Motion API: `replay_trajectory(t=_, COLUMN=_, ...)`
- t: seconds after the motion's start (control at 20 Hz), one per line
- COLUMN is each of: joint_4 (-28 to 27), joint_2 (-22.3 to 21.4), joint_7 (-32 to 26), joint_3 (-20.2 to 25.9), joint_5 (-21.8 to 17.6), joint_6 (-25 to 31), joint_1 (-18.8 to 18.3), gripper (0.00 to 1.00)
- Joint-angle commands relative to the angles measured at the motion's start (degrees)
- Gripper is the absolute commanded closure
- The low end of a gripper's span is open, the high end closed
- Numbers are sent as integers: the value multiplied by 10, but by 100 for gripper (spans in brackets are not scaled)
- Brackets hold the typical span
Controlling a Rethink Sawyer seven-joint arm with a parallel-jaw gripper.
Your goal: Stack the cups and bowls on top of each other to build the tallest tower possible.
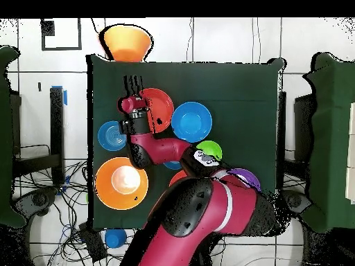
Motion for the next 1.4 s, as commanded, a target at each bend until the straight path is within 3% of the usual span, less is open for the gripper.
replay_trajectory(t=0.05, joint_4=-35, joint_2=-16, joint_7=172, joint_3=22, joint_5=-42, joint_6=95, joint_1=-15, gripper=0)
replay_trajectory(t=0.5, joint_4=-27, joint_2=-8, joint_7=150, joint_3=23, joint_5=-15, joint_6=95, joint_1=-11, gripper=0)
replay_trajectory(t=0.6, joint_4=7, joint_2=-32, joint_7=115, joint_3=7, joint_5=20, joint_6=113, joint_1=-12, gripper=0)
replay_trajectory(t=0.7, joint_4=78, joint_2=-91, joint_7=39, joint_3=-46, joint_5=103, joint_6=176, joint_1=-8, gripper=0)
replay_trajectory(t=0.75, joint_4=103, joint_2=-117, joint_7=14, joint_3=-75, joint_5=136, joint_6=234, joint_1=-3, gripper=0)
replay_trajectory(t=0.9, joint_4=137, joint_2=-169, joint_7=-39, joint_3=-139, joint_5=200, joint_6=386, joint_1=15, gripper=0)
replay_trajectory(t=1.15, joint_4=149, joint_2=-219, joint_7=-59, joint_3=-195, joint_5=236, joint_6=529, joint_1=41, gripper=0)
replay_trajectory(t=1.3, joint_4=158, joint_2=-238, joint_7=-26, joint_3=-196, joint_5=218, joint_6=586, joint_1=42, gripper=0)
replay_trajectory(t=1.4, joint_4=168, joint_2=-245, joint_7=-1, joint_3=-174, joint_5=204, joint_6=635, joint_1=26, gripper=0)
